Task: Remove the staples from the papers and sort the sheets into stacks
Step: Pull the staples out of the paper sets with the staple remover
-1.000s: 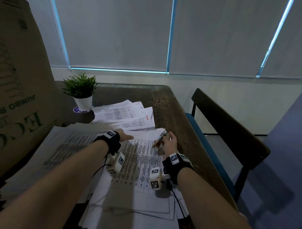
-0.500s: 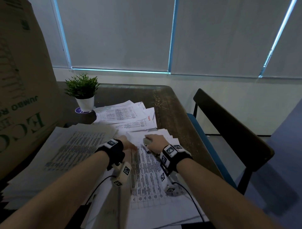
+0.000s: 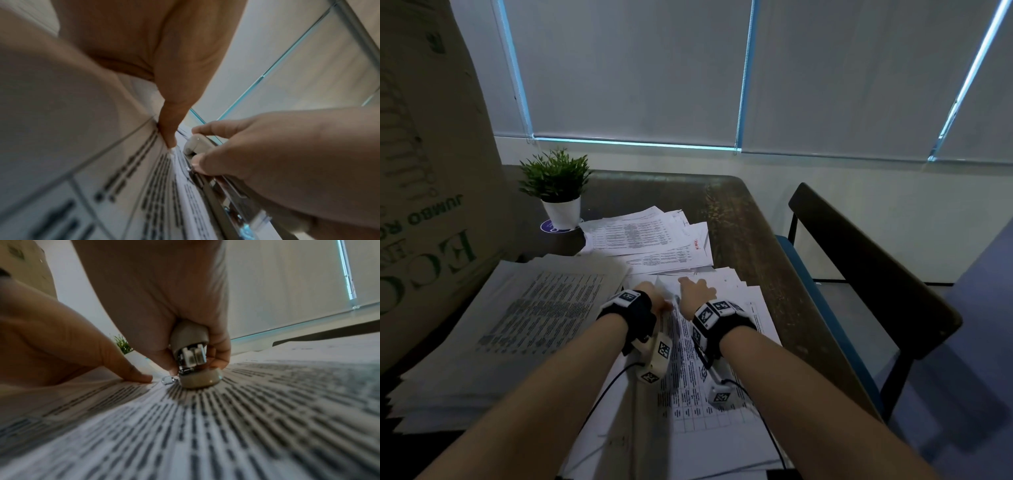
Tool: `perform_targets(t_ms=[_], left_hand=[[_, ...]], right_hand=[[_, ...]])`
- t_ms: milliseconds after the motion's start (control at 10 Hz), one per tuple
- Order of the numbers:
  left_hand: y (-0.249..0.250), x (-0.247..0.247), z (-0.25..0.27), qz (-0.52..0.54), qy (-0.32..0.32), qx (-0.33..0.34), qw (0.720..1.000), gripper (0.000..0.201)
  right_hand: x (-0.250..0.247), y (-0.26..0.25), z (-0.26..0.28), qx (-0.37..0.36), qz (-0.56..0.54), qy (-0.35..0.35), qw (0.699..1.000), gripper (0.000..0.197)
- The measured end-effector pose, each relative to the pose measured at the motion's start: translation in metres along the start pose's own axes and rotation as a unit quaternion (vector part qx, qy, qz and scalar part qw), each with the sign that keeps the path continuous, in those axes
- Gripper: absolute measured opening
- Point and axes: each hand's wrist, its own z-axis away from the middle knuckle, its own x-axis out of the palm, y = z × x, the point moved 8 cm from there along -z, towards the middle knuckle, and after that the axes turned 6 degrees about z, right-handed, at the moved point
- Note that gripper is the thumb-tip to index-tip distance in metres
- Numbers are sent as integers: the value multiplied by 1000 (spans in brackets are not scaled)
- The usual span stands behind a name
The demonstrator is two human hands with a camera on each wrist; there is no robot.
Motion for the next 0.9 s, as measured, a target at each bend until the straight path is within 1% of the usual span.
perform_targets(t_ms=[100,200,300,400,500,600,700,800,900], left_hand=[[-18,8,-23,-7,-8,-37,999,45],[-27,19,-57,12,-2,-29,1000,51],[-13,4,-17,38,7,-20,999,36],[-15,5,-10,53,-7,-22,998,33],[-14,7,-7,73,-15,-18,997,14],[-17,5,-9,99,-2,-18,995,41],[-28,1,-13,100,-16,-19,995,61],[-41,9,-18,268,-71,-25,961,55],[-33,19,-4,329,-144,21,933,25]], right_hand=[[6,-6,-5,10,7,-16,1000,60],[1,-11,-4,46,2,-8,999,61],[-9,-10,-6,77,-42,7,996,55],[-8,-11,-20,63,-93,-12,994,57],[-11,8,-19,83,-209,7,974,53],[-19,45,8,125,-380,99,911,44],[-12,93,36,215,-534,216,789,27],[-2,134,53,302,-587,291,693,26],[-4,151,62,323,-626,309,639,28]])
